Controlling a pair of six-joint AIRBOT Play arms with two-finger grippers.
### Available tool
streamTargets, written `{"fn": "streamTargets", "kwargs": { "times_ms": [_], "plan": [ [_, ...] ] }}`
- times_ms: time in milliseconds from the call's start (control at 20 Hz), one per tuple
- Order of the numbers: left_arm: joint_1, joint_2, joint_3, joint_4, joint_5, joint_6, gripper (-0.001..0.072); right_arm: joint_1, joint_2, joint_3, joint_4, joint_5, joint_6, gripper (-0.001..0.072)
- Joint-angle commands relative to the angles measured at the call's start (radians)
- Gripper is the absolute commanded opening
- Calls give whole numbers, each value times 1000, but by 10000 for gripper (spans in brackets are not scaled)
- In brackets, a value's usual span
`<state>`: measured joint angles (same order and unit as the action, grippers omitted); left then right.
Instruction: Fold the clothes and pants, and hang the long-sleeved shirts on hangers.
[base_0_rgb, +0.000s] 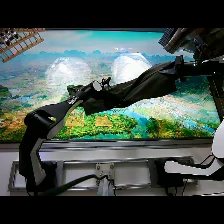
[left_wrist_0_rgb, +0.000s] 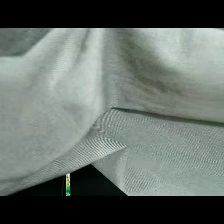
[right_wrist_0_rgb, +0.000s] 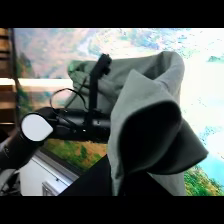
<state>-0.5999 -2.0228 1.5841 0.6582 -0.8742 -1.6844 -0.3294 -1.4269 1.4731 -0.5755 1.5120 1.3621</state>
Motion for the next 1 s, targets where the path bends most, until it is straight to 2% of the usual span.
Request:
{"fn": "streamTargets", "kwargs": {
  "times_ms": [0, 200, 250, 400, 600, 800, 950],
  "plan": [
    [-1, -2, 0, 14, 3, -7, 7, 0, 1, 1, 29, -11, 19, 25],
    [1, 6, 0, -11, -9, -5, 7, 0, 1, 1, 28, -12, 30, 25],
    [5, 20, 0, -40, -24, 26, 7, 0, 1, 1, 27, -13, 35, 25],
    [71, 113, 0, -92, -176, 245, 7, 2, 1, 1, 11, -23, 36, 25],
    [256, 283, 0, -91, -437, 401, 8, 77, 0, 1, -39, -90, 69, 24],
    [502, 452, -1, -82, -470, 436, 8, 257, -1, 1, -58, -307, 164, 23],
    [669, 559, -4, 59, -556, 402, 8, 443, -18, 1, -60, -489, 226, 23]
  ]
}}
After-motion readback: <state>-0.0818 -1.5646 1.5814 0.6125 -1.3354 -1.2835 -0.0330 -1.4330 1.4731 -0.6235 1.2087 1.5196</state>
